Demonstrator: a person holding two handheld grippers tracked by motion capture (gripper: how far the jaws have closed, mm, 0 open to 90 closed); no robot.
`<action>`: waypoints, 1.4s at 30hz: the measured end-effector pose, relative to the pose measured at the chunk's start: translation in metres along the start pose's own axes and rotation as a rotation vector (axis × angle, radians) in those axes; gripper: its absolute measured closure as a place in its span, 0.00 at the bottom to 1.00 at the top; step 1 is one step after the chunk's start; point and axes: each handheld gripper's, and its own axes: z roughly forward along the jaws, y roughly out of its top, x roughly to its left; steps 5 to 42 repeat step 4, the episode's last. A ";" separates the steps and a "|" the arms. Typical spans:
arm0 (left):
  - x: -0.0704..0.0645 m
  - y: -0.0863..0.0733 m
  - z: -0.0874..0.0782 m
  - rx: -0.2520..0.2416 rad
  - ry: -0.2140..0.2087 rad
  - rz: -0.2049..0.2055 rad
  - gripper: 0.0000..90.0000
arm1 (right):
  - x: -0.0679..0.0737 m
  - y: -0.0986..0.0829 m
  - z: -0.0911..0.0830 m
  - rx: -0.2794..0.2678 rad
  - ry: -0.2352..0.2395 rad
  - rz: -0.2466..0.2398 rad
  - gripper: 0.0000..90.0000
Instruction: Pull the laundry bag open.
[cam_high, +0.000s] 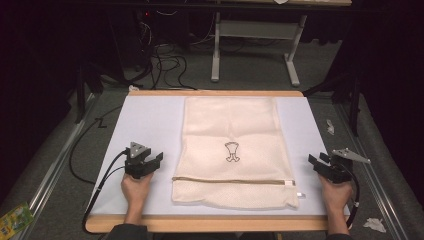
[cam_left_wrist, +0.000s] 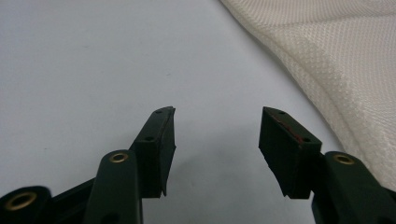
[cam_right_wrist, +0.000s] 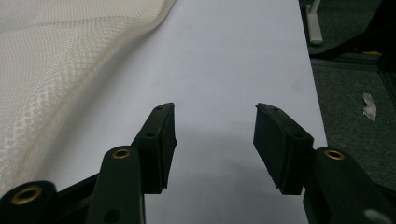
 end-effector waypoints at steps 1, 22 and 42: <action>0.001 0.000 0.000 0.007 -0.003 -0.003 0.50 | 0.000 0.000 0.000 0.003 0.000 0.013 0.54; 0.002 0.001 0.002 0.018 -0.009 -0.018 0.50 | -0.001 0.001 0.003 0.034 0.003 0.012 0.53; 0.002 0.001 0.002 0.018 -0.009 -0.018 0.50 | -0.001 0.001 0.003 0.034 0.003 0.012 0.53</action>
